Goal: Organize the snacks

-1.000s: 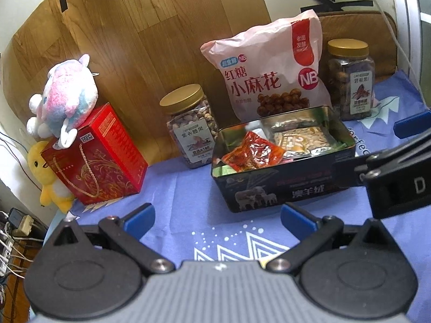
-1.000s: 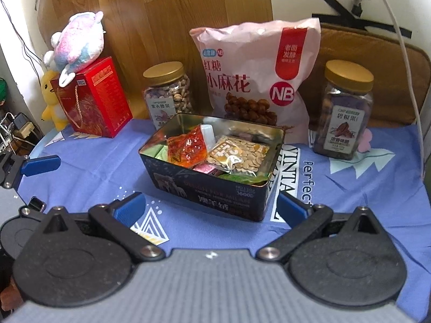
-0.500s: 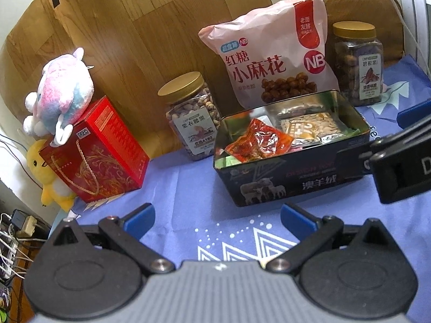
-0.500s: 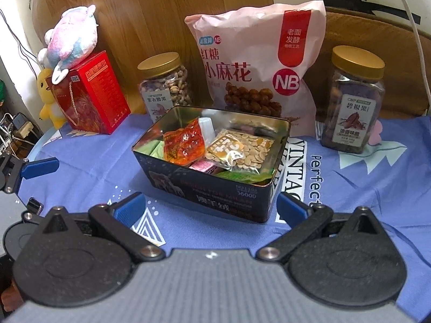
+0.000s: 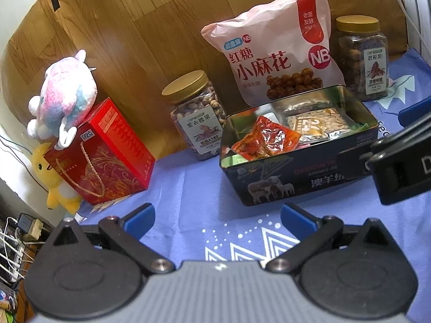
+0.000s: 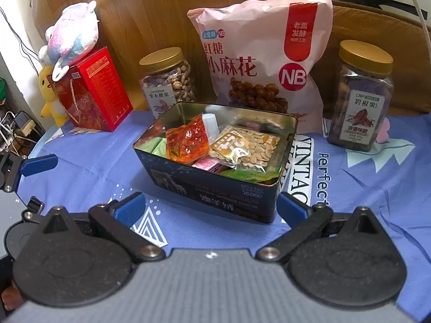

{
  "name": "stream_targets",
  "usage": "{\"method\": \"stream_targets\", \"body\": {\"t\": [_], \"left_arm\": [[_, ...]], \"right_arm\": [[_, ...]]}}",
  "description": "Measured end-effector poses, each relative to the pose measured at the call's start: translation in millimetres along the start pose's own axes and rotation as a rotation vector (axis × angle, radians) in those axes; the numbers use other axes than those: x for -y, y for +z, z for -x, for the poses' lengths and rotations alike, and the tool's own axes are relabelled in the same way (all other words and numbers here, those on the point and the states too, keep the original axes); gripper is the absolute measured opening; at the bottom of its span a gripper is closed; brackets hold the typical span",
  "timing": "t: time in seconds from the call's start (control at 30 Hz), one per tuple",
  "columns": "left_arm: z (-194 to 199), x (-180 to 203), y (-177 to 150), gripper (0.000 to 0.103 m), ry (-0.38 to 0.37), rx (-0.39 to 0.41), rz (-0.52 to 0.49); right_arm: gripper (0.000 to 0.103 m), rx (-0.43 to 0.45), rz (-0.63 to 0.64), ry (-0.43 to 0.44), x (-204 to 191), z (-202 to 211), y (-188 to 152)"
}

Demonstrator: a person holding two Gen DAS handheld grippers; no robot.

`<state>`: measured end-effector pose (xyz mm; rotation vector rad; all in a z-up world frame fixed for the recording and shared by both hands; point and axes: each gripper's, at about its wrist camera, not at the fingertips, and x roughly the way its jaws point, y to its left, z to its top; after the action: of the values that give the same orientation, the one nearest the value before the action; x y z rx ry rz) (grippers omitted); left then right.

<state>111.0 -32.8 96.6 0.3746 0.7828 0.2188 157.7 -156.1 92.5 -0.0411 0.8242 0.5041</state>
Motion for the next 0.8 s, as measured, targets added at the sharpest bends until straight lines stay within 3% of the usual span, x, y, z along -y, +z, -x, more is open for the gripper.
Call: {"method": "stream_targets", "body": {"t": [0.8], "left_arm": [[1.4, -10.5, -9.0, 0.103, 0.046, -0.006, 0.011]], "right_arm": [[0.103, 0.0, 0.017, 0.014, -11.0, 0.8, -1.5]]}}
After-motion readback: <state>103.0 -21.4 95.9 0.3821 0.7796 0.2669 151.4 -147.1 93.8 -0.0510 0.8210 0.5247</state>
